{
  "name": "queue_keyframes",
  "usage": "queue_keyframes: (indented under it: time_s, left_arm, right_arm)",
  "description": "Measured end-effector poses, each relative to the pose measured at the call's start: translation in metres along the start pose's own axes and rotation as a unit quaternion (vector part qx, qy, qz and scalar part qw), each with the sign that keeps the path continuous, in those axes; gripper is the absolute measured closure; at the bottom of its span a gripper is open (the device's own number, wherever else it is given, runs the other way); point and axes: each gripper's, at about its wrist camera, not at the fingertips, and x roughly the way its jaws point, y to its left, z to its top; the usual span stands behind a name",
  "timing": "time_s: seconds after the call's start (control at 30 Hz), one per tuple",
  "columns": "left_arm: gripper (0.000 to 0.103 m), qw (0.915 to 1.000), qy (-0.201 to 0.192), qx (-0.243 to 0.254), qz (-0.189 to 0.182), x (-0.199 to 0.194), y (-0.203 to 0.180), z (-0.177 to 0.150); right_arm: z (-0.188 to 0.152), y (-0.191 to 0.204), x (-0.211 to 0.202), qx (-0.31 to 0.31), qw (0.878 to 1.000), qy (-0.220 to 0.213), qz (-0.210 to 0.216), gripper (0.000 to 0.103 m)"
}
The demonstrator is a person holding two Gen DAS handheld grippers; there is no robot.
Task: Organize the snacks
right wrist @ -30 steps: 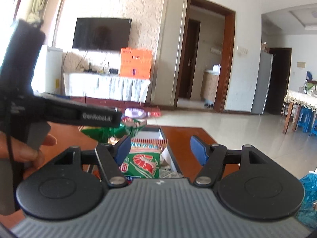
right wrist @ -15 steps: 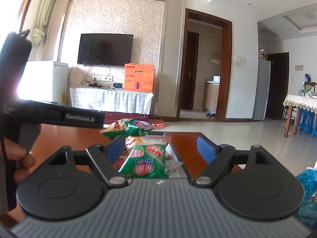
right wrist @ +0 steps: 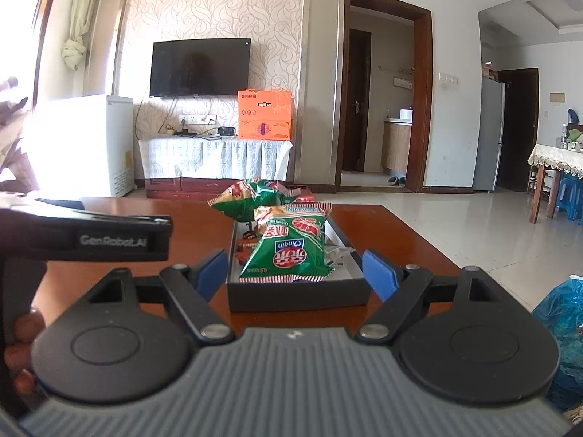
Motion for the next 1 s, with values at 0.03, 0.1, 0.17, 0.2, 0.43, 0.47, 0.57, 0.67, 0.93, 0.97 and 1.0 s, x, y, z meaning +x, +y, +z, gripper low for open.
queue_keyframes:
  time_s: [0.03, 0.1, 0.17, 0.2, 0.43, 0.47, 0.57, 0.67, 0.93, 0.97, 1.0]
  left_arm:
    - [0.000, 0.9999, -0.001, -0.011, 0.005, -0.001, 0.002, -0.001]
    - [0.000, 0.9995, 0.010, -0.027, 0.011, 0.001, 0.004, -0.002]
    - [0.000, 0.9993, 0.023, -0.024, 0.015, 0.003, 0.005, -0.002]
    - [0.000, 0.9994, 0.026, -0.014, 0.017, 0.004, 0.005, -0.003]
    - [0.000, 0.9993, 0.020, 0.015, 0.027, 0.011, -0.003, -0.003]
    - [0.000, 0.9990, 0.023, 0.019, 0.034, 0.013, -0.007, -0.002]
    - [0.000, 0.9992, 0.033, 0.014, 0.020, 0.016, -0.007, 0.000]
    - [0.000, 0.9994, 0.030, 0.001, 0.019, 0.017, -0.005, 0.001]
    - [0.000, 0.9986, 0.051, 0.003, 0.015, 0.027, -0.006, -0.002]
    - [0.000, 0.9985, 0.052, 0.003, 0.016, 0.027, -0.007, -0.002]
    - [0.000, 0.9985, 0.052, 0.004, 0.017, 0.028, -0.007, -0.002]
  right_arm:
    - [-0.001, 0.000, 0.001, -0.001, 1.000, 0.004, 0.000, 0.021]
    - [-0.004, 0.000, 0.000, -0.003, 1.000, 0.009, 0.000, 0.021]
    - [-0.005, 0.000, -0.001, -0.003, 1.000, 0.008, 0.003, 0.021]
    - [-0.006, 0.000, -0.001, -0.002, 1.000, 0.008, 0.004, 0.021]
    - [-0.007, 0.001, -0.001, -0.003, 1.000, 0.012, 0.013, 0.021]
    - [-0.007, 0.001, -0.001, -0.003, 1.000, 0.013, 0.014, 0.021]
    - [-0.005, 0.000, -0.001, 0.000, 1.000, 0.014, 0.015, 0.021]
    - [-0.005, -0.001, -0.001, 0.002, 1.000, 0.016, 0.017, 0.021]
    - [-0.003, 0.002, 0.002, -0.002, 1.000, 0.019, 0.020, 0.021]
    - [-0.003, 0.002, 0.002, -0.002, 1.000, 0.020, 0.020, 0.021]
    - [-0.003, 0.002, 0.002, -0.002, 1.000, 0.020, 0.020, 0.021]
